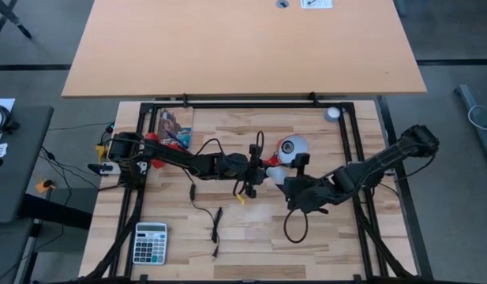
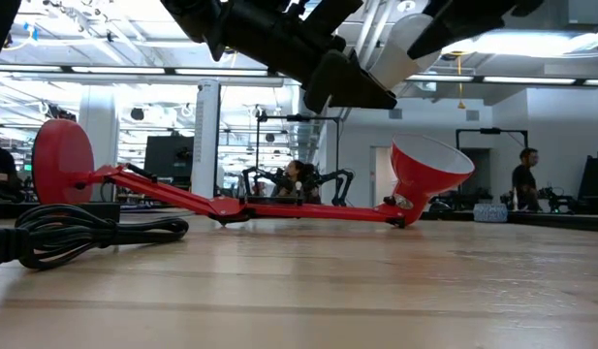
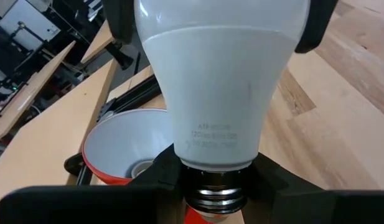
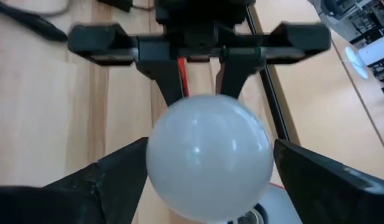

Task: Screw lightbulb
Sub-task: Insert the lightbulb in the lamp

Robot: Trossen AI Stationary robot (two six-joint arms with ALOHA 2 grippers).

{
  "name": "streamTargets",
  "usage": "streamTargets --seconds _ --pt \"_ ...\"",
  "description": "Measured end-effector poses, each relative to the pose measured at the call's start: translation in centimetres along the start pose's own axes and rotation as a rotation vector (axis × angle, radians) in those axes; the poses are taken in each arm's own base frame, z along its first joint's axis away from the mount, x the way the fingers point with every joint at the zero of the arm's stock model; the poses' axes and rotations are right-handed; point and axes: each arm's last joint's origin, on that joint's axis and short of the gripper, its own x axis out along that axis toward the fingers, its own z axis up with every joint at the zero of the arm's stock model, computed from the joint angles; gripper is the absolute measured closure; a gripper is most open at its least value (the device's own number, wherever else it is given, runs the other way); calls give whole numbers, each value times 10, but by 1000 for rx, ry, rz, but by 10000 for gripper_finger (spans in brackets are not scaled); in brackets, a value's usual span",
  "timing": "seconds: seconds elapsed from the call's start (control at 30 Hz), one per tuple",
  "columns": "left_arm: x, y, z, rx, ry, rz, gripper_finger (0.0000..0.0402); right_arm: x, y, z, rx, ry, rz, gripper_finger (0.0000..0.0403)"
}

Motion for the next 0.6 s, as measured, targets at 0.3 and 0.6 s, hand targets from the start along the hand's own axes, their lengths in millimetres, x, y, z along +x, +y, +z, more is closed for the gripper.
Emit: streamTargets --seconds 0.3,0.6 --pt "0 0 0 0 6 -3 313 6 0 2 28 -1 7 91" --pt "0 0 -1 -2 8 -1 312 9 2 2 37 4 5 99"
